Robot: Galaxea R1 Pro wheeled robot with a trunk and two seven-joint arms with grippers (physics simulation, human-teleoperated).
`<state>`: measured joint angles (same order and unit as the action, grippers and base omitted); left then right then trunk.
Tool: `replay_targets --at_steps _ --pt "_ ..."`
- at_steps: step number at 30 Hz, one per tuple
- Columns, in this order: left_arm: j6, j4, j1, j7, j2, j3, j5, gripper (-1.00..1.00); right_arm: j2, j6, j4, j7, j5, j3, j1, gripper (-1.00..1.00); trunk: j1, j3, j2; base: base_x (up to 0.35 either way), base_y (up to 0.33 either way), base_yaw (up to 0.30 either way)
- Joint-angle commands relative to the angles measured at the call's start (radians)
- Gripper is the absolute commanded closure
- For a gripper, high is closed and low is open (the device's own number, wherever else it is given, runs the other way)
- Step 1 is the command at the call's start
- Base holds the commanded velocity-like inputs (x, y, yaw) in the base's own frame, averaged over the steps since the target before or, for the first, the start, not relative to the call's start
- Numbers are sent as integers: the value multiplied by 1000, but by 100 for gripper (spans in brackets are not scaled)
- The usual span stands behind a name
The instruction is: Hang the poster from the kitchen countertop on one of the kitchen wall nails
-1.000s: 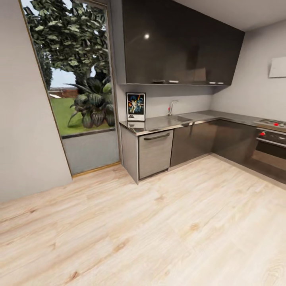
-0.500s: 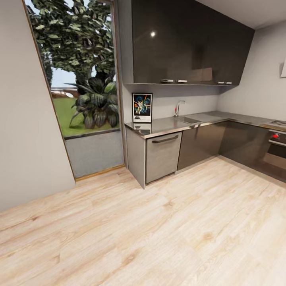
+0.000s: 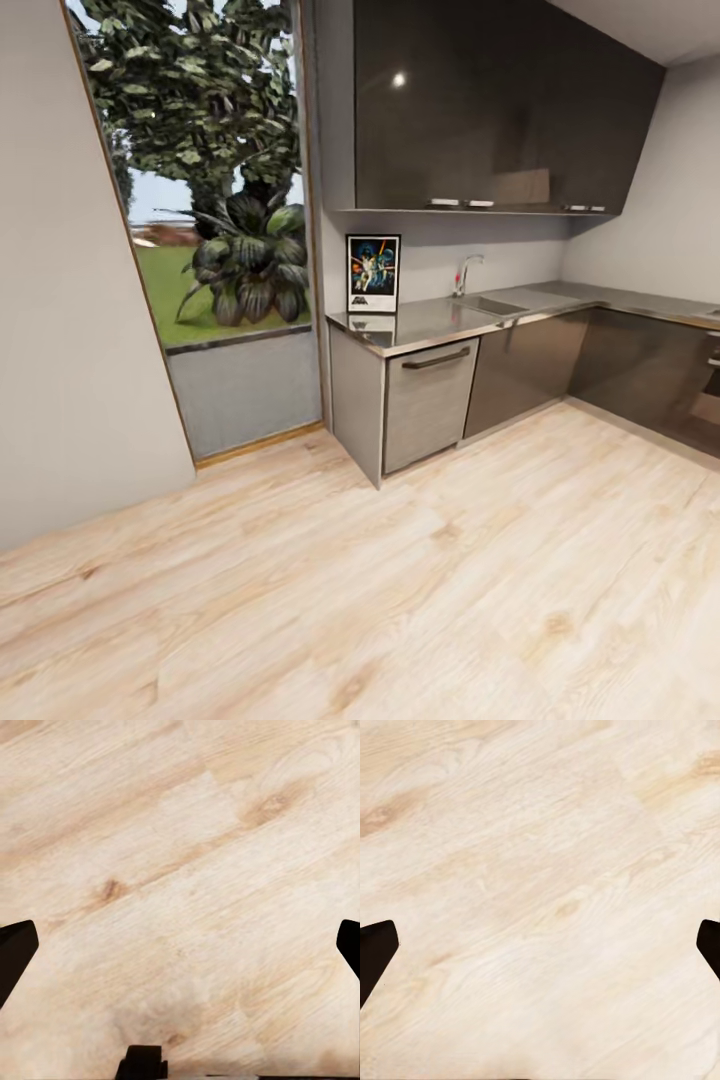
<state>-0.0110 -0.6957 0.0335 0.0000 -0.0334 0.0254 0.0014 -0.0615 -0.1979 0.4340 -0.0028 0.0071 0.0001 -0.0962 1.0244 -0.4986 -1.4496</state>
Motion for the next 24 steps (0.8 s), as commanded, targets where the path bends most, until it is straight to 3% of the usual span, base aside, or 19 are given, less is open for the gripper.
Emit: replay_targets --at_steps 1,24 --pt "-1 -1 0 0 -1 2 0 -100 0 -3 0 -1 0 -1 0 -100 1 -1 0 302 189 0" --pt "1 0 0 -1 -3 -5 -1 -100 -5 -3 3 -2 3 3 0 -100 1 -1 0 316 156 0"
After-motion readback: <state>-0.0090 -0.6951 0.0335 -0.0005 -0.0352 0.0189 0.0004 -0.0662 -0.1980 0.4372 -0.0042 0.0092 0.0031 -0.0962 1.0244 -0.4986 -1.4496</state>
